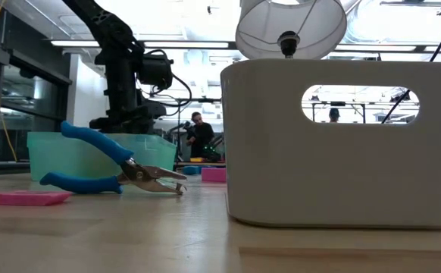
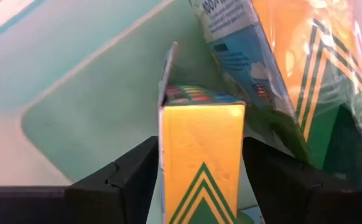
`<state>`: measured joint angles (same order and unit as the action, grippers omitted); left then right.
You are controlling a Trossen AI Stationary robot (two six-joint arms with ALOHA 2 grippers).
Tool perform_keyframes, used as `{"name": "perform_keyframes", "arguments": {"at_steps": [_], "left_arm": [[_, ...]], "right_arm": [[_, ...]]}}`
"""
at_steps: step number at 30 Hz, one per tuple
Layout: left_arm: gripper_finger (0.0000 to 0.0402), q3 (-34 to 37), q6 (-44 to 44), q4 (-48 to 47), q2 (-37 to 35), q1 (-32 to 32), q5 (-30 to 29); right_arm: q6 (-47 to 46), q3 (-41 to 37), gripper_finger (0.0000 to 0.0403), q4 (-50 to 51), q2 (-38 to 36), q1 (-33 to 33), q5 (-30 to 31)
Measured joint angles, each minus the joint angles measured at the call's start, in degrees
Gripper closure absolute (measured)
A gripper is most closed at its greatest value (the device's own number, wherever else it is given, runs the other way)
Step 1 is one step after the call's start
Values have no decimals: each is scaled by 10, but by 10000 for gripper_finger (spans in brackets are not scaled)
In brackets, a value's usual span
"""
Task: Pick & Place School Supplies
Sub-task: Put the crayon box into the green bin
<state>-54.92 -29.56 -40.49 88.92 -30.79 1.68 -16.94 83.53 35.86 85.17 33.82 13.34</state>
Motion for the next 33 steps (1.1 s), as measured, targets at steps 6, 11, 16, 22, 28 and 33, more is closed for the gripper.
{"name": "perform_keyframes", "arguments": {"at_steps": [6,11,16,22,28,33], "left_arm": [[176,0,1,-7,0,-1,2],[176,0,17,-22,0,-16,2],[176,0,16,-24,0,-37,46],[176,0,-8,-26,0,-65,130],[176,0,-2,-36,0,-81,138],[176,0,49,-37,0,-90,138]], "right_arm": [[0,0,210,0,0,0,0],[0,0,210,0,0,0,0],[0,0,210,0,0,0,0],[0,0,210,0,0,-1,0],[0,0,210,0,0,-1,0],[0,0,210,0,0,-1,0]]}}
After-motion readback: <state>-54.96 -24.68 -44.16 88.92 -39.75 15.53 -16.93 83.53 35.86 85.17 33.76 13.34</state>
